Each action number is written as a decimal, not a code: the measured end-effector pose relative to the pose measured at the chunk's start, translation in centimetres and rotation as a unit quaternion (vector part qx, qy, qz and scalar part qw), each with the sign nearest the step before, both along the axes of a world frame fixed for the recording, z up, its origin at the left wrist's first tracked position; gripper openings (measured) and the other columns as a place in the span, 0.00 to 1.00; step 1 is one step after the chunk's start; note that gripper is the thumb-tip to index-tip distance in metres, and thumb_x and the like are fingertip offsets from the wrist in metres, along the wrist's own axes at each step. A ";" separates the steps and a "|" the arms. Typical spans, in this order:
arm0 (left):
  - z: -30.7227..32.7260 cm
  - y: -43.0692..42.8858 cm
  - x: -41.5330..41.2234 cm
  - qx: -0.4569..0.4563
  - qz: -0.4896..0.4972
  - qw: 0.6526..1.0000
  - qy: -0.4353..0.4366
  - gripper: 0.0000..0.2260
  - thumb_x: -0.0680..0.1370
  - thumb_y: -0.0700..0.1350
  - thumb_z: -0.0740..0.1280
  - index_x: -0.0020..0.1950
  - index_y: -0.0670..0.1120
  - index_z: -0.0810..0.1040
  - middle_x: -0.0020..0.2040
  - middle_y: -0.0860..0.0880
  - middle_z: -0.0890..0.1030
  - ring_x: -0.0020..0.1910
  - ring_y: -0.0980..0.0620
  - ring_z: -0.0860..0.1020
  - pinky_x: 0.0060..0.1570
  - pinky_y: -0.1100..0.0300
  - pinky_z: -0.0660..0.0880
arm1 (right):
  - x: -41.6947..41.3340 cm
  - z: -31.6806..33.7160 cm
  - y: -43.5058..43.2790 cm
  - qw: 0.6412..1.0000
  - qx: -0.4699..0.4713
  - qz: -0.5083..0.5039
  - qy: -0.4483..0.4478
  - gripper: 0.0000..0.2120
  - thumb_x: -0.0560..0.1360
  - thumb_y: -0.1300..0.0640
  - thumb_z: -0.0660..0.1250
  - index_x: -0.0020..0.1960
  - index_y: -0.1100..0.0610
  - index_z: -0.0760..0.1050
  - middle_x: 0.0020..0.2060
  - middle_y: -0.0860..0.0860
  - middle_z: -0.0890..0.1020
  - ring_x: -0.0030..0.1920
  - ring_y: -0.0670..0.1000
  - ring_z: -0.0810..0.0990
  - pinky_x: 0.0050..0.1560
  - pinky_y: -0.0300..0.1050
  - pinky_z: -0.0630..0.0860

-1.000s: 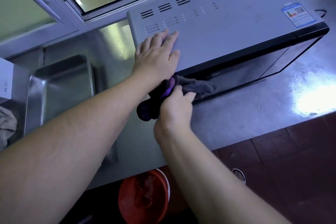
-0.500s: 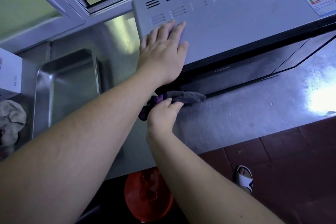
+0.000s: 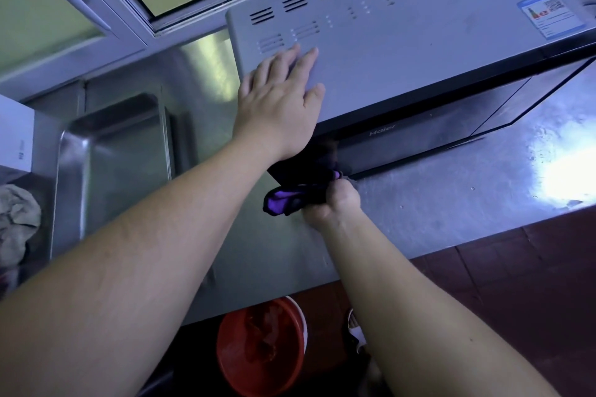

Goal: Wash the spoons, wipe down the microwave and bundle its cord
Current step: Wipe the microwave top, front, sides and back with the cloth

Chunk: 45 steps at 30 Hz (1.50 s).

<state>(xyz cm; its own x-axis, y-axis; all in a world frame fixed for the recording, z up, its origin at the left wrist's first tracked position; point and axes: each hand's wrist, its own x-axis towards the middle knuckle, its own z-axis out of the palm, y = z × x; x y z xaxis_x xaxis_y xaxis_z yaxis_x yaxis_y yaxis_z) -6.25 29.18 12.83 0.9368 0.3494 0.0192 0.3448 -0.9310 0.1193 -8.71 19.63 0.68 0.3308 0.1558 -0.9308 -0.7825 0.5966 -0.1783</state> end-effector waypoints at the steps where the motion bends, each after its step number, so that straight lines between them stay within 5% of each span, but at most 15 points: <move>1: 0.0 0.0 -0.1 -0.002 0.000 1.000 0.001 0.25 0.85 0.58 0.51 0.83 0.59 0.56 0.84 0.55 0.57 0.82 0.51 0.54 0.79 0.48 0.48 | 0.4 -0.1 -0.5 1.000 0.018 -0.003 -0.004 0.12 0.79 0.60 0.60 0.57 0.54 0.80 0.53 0.51 0.86 0.49 0.52 0.84 0.54 0.48 0.80; 3: 0.1 -0.1 -0.1 -0.001 -0.001 1.000 0.002 0.25 0.85 0.58 0.51 0.83 0.59 0.56 0.84 0.54 0.57 0.82 0.50 0.54 0.79 0.48 0.48 | 1.8 0.4 -1.8 0.999 0.034 0.003 -0.015 0.14 0.80 0.56 0.58 0.58 0.53 0.81 0.57 0.54 0.86 0.55 0.56 0.84 0.52 0.56 0.80; 7: 0.1 -0.2 -0.1 0.001 0.000 1.000 -0.001 0.25 0.85 0.58 0.51 0.83 0.59 0.57 0.83 0.54 0.57 0.81 0.50 0.54 0.78 0.48 0.49 | 6.3 2.5 -5.9 0.997 0.020 -0.065 -0.025 0.15 0.79 0.57 0.55 0.46 0.49 0.80 0.51 0.48 0.86 0.51 0.54 0.85 0.53 0.63 0.79; 11: 0.1 -0.3 -0.2 -0.005 0.002 1.000 -0.003 0.25 0.84 0.58 0.51 0.83 0.59 0.57 0.84 0.54 0.57 0.81 0.50 0.54 0.79 0.48 0.48 | 8.3 6.6 -8.6 0.990 -0.020 -0.130 -0.048 0.17 0.79 0.61 0.54 0.39 0.54 0.79 0.33 0.46 0.84 0.33 0.50 0.83 0.36 0.52 0.83; 13: 0.0 -0.3 -0.2 -0.005 0.002 1.000 -0.002 0.25 0.85 0.58 0.51 0.83 0.59 0.57 0.84 0.55 0.57 0.81 0.50 0.54 0.79 0.48 0.48 | 8.7 8.1 -9.2 0.983 -0.061 -0.150 -0.088 0.14 0.77 0.64 0.56 0.42 0.55 0.80 0.32 0.46 0.81 0.33 0.49 0.81 0.40 0.50 0.83; 15: 0.0 -0.3 -0.2 -0.005 0.003 1.000 -0.005 0.25 0.85 0.58 0.51 0.83 0.59 0.57 0.84 0.55 0.57 0.81 0.50 0.54 0.79 0.48 0.48 | 9.0 9.3 -9.2 0.971 -0.094 -0.157 -0.156 0.16 0.74 0.63 0.59 0.57 0.56 0.81 0.39 0.48 0.83 0.39 0.49 0.82 0.49 0.52 0.83; 18: 0.0 -0.2 -0.2 -0.006 0.002 1.000 -0.007 0.25 0.85 0.58 0.51 0.83 0.59 0.57 0.83 0.55 0.57 0.81 0.50 0.55 0.79 0.48 0.49 | 8.1 10.5 -9.0 0.941 -0.205 -0.081 -0.255 0.26 0.80 0.59 0.58 0.76 0.43 0.66 0.61 0.45 0.77 0.55 0.46 0.79 0.56 0.44 0.76; 22: 0.0 -0.2 -0.2 -0.006 0.002 1.000 -0.004 0.26 0.84 0.59 0.51 0.83 0.59 0.56 0.84 0.55 0.57 0.81 0.50 0.55 0.79 0.48 0.49 | 6.0 10.7 -8.4 0.885 -0.296 0.015 -0.359 0.33 0.81 0.57 0.58 0.82 0.42 0.51 0.75 0.44 0.68 0.71 0.48 0.71 0.75 0.47 0.66; 25: 0.0 -0.2 -0.2 -0.008 0.003 1.000 -0.005 0.25 0.84 0.59 0.51 0.83 0.59 0.57 0.83 0.54 0.58 0.81 0.50 0.55 0.78 0.47 0.50 | 5.6 9.9 -9.1 0.874 -0.306 0.058 -0.372 0.32 0.81 0.54 0.59 0.81 0.41 0.53 0.76 0.45 0.68 0.72 0.48 0.70 0.77 0.51 0.65; 34: 0.3 -0.5 -0.2 -0.002 0.010 1.000 0.003 0.25 0.84 0.58 0.52 0.82 0.59 0.58 0.83 0.55 0.58 0.81 0.50 0.56 0.79 0.48 0.51 | 12.1 11.6 -15.2 0.915 -0.280 0.017 -0.290 0.28 0.81 0.53 0.55 0.80 0.41 0.56 0.72 0.48 0.72 0.66 0.55 0.75 0.68 0.59 0.74; 39: 0.5 -0.7 -0.3 -0.001 0.020 1.000 0.008 0.25 0.84 0.58 0.53 0.82 0.59 0.58 0.83 0.56 0.58 0.80 0.49 0.57 0.79 0.48 0.51 | 14.2 11.1 -19.0 0.926 -0.246 0.015 -0.287 0.23 0.82 0.56 0.59 0.76 0.43 0.65 0.61 0.48 0.80 0.51 0.48 0.79 0.46 0.44 0.77; 45: 0.7 -0.9 -0.3 0.001 0.025 0.999 0.029 0.27 0.83 0.59 0.50 0.83 0.59 0.57 0.83 0.56 0.57 0.81 0.49 0.57 0.80 0.46 0.52 | 15.1 7.8 -23.8 0.938 -0.242 0.060 -0.241 0.10 0.79 0.61 0.59 0.53 0.52 0.78 0.45 0.53 0.81 0.40 0.52 0.79 0.41 0.48 0.75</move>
<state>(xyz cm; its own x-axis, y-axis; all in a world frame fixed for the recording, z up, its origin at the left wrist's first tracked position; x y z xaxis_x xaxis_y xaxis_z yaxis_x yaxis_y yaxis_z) -6.51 28.30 13.51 0.9180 0.3953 -0.0330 0.3966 -0.9130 0.0953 6.36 -4.14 8.48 0.7379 -0.1838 -0.6494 -0.5980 0.2682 -0.7553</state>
